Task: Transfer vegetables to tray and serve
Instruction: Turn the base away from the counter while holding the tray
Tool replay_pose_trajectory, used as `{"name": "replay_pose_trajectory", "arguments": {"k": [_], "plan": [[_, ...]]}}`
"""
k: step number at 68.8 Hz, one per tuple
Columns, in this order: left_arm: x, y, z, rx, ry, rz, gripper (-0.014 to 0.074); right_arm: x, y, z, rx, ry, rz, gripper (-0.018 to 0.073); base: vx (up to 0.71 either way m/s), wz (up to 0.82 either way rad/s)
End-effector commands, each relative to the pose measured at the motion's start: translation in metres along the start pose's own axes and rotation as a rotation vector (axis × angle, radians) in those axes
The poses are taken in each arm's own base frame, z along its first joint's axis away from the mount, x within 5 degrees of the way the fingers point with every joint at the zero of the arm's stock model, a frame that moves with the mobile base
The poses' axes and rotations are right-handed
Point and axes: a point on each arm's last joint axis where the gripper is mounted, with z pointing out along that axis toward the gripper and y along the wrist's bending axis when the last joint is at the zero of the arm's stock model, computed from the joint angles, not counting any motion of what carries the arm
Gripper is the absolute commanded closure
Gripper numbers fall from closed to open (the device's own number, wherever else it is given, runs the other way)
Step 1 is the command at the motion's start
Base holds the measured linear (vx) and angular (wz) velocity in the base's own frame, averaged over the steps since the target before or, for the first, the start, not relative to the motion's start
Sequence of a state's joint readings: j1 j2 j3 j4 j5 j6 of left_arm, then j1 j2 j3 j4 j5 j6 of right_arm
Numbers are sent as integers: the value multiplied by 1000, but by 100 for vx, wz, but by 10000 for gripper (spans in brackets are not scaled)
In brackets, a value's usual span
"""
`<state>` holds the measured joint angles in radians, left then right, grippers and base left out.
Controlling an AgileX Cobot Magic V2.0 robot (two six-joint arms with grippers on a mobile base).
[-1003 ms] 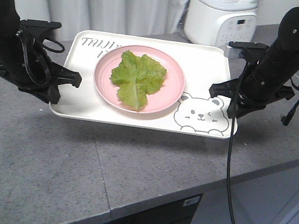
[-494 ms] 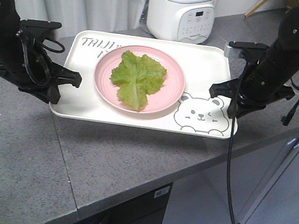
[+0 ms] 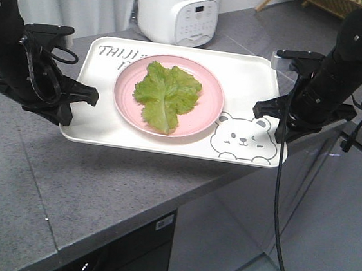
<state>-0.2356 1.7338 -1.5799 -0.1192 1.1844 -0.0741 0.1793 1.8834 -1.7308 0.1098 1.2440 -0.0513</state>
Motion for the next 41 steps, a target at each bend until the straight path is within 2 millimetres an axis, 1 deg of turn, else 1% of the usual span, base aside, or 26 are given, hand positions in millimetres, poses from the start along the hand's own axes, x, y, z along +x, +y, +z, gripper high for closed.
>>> {"name": "replay_pose_trajectory", "arguments": {"k": [1,41], "plan": [[-5,-14,-33,81,-147,24,604,-2,8,-32,-28,-119,-50,564,-3,-26],[-5,-14,-33,81,-147,24,604,-2,8,-32,-28,-119,-50,564,-4,-28]]}}
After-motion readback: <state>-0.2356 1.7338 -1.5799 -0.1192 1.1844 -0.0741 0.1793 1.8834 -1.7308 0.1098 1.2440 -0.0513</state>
